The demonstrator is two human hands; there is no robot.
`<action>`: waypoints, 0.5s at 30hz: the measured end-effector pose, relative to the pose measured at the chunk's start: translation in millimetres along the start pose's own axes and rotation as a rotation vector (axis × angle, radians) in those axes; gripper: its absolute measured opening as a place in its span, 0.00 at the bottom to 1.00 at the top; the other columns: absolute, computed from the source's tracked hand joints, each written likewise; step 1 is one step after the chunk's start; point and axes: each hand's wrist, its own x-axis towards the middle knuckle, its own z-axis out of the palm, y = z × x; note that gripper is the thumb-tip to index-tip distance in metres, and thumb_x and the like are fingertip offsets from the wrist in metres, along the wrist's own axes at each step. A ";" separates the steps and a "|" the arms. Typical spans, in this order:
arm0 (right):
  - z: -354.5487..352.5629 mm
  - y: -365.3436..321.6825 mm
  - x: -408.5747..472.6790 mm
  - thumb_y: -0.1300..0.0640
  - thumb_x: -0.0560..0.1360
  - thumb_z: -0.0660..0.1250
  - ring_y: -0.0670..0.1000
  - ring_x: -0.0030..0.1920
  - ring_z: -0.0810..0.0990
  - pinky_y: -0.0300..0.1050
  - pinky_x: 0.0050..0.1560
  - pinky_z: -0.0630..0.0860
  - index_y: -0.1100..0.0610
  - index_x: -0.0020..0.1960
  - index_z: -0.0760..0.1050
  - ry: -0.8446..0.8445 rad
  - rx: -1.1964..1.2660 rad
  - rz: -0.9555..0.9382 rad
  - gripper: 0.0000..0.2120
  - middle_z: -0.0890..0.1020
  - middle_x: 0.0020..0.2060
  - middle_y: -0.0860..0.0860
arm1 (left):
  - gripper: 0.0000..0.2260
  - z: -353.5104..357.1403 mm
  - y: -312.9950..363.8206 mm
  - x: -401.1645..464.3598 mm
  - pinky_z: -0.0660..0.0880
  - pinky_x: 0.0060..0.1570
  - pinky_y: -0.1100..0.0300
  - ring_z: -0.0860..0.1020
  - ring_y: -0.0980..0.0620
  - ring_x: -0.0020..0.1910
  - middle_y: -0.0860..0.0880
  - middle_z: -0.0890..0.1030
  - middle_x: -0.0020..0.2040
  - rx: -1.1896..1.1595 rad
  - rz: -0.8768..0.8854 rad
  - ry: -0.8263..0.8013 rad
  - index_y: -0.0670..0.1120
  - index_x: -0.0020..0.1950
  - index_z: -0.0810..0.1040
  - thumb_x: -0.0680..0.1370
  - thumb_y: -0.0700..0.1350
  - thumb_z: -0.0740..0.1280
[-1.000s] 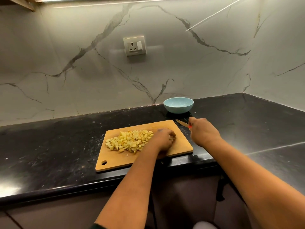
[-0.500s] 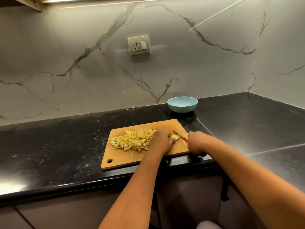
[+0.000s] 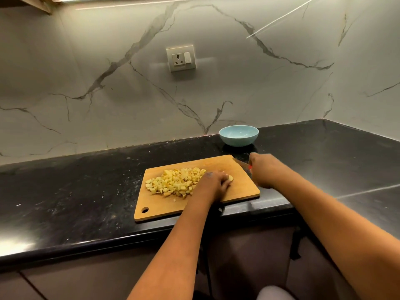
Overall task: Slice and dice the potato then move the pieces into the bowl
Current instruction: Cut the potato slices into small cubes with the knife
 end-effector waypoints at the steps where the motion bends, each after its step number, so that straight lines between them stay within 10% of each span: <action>1: -4.4 1.5 0.4 0.62 0.78 0.63 0.52 0.47 0.77 0.46 0.47 0.77 0.57 0.62 0.72 0.017 0.017 -0.008 0.13 0.79 0.51 0.55 | 0.15 0.8 -0.8 0.0 0.65 0.70 0.57 0.72 0.48 0.69 0.48 0.75 0.70 -0.017 -0.003 0.018 0.46 0.66 0.79 0.82 0.48 0.64; 15: -10.3 -11.3 -9.8 0.61 0.76 0.68 0.51 0.50 0.78 0.45 0.55 0.78 0.55 0.58 0.79 0.054 0.020 -0.093 0.11 0.80 0.51 0.53 | 0.13 7.5 -1.8 -2.0 0.74 0.61 0.55 0.78 0.49 0.58 0.46 0.82 0.59 -0.089 -0.052 0.130 0.45 0.62 0.81 0.81 0.48 0.65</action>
